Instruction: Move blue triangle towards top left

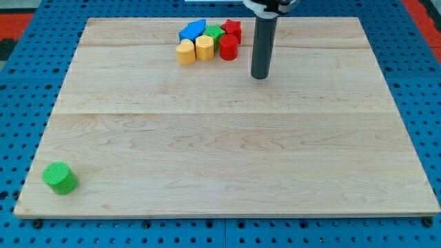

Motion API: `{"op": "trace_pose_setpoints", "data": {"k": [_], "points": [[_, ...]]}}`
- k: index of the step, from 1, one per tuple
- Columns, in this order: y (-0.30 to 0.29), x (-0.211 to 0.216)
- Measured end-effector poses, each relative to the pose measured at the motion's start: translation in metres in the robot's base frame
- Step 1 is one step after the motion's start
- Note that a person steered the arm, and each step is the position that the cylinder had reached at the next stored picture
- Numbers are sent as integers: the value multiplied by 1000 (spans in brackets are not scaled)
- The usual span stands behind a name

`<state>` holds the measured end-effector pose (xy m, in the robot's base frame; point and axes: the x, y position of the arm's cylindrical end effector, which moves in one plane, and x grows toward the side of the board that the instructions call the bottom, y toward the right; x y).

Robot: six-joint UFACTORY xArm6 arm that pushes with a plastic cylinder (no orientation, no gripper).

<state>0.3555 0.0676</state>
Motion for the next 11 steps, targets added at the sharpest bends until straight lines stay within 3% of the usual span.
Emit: {"op": "trace_pose_setpoints", "data": {"k": [7, 8, 9, 10, 11], "points": [[-17, -15], [-19, 11], [-88, 24], [-203, 19], [-253, 0]]}}
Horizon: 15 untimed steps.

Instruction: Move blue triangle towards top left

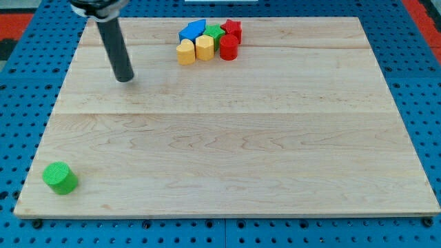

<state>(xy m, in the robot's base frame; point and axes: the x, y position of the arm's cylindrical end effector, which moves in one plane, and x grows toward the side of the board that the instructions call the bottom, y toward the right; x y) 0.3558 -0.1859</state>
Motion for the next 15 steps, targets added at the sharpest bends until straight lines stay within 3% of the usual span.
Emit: {"op": "trace_pose_setpoints", "data": {"k": [3, 5, 6, 7, 8, 9, 13, 15], "points": [[86, -15], [185, -20], [269, -66], [285, -130], [255, -160], [214, -163], [73, -90], [37, -124]]}}
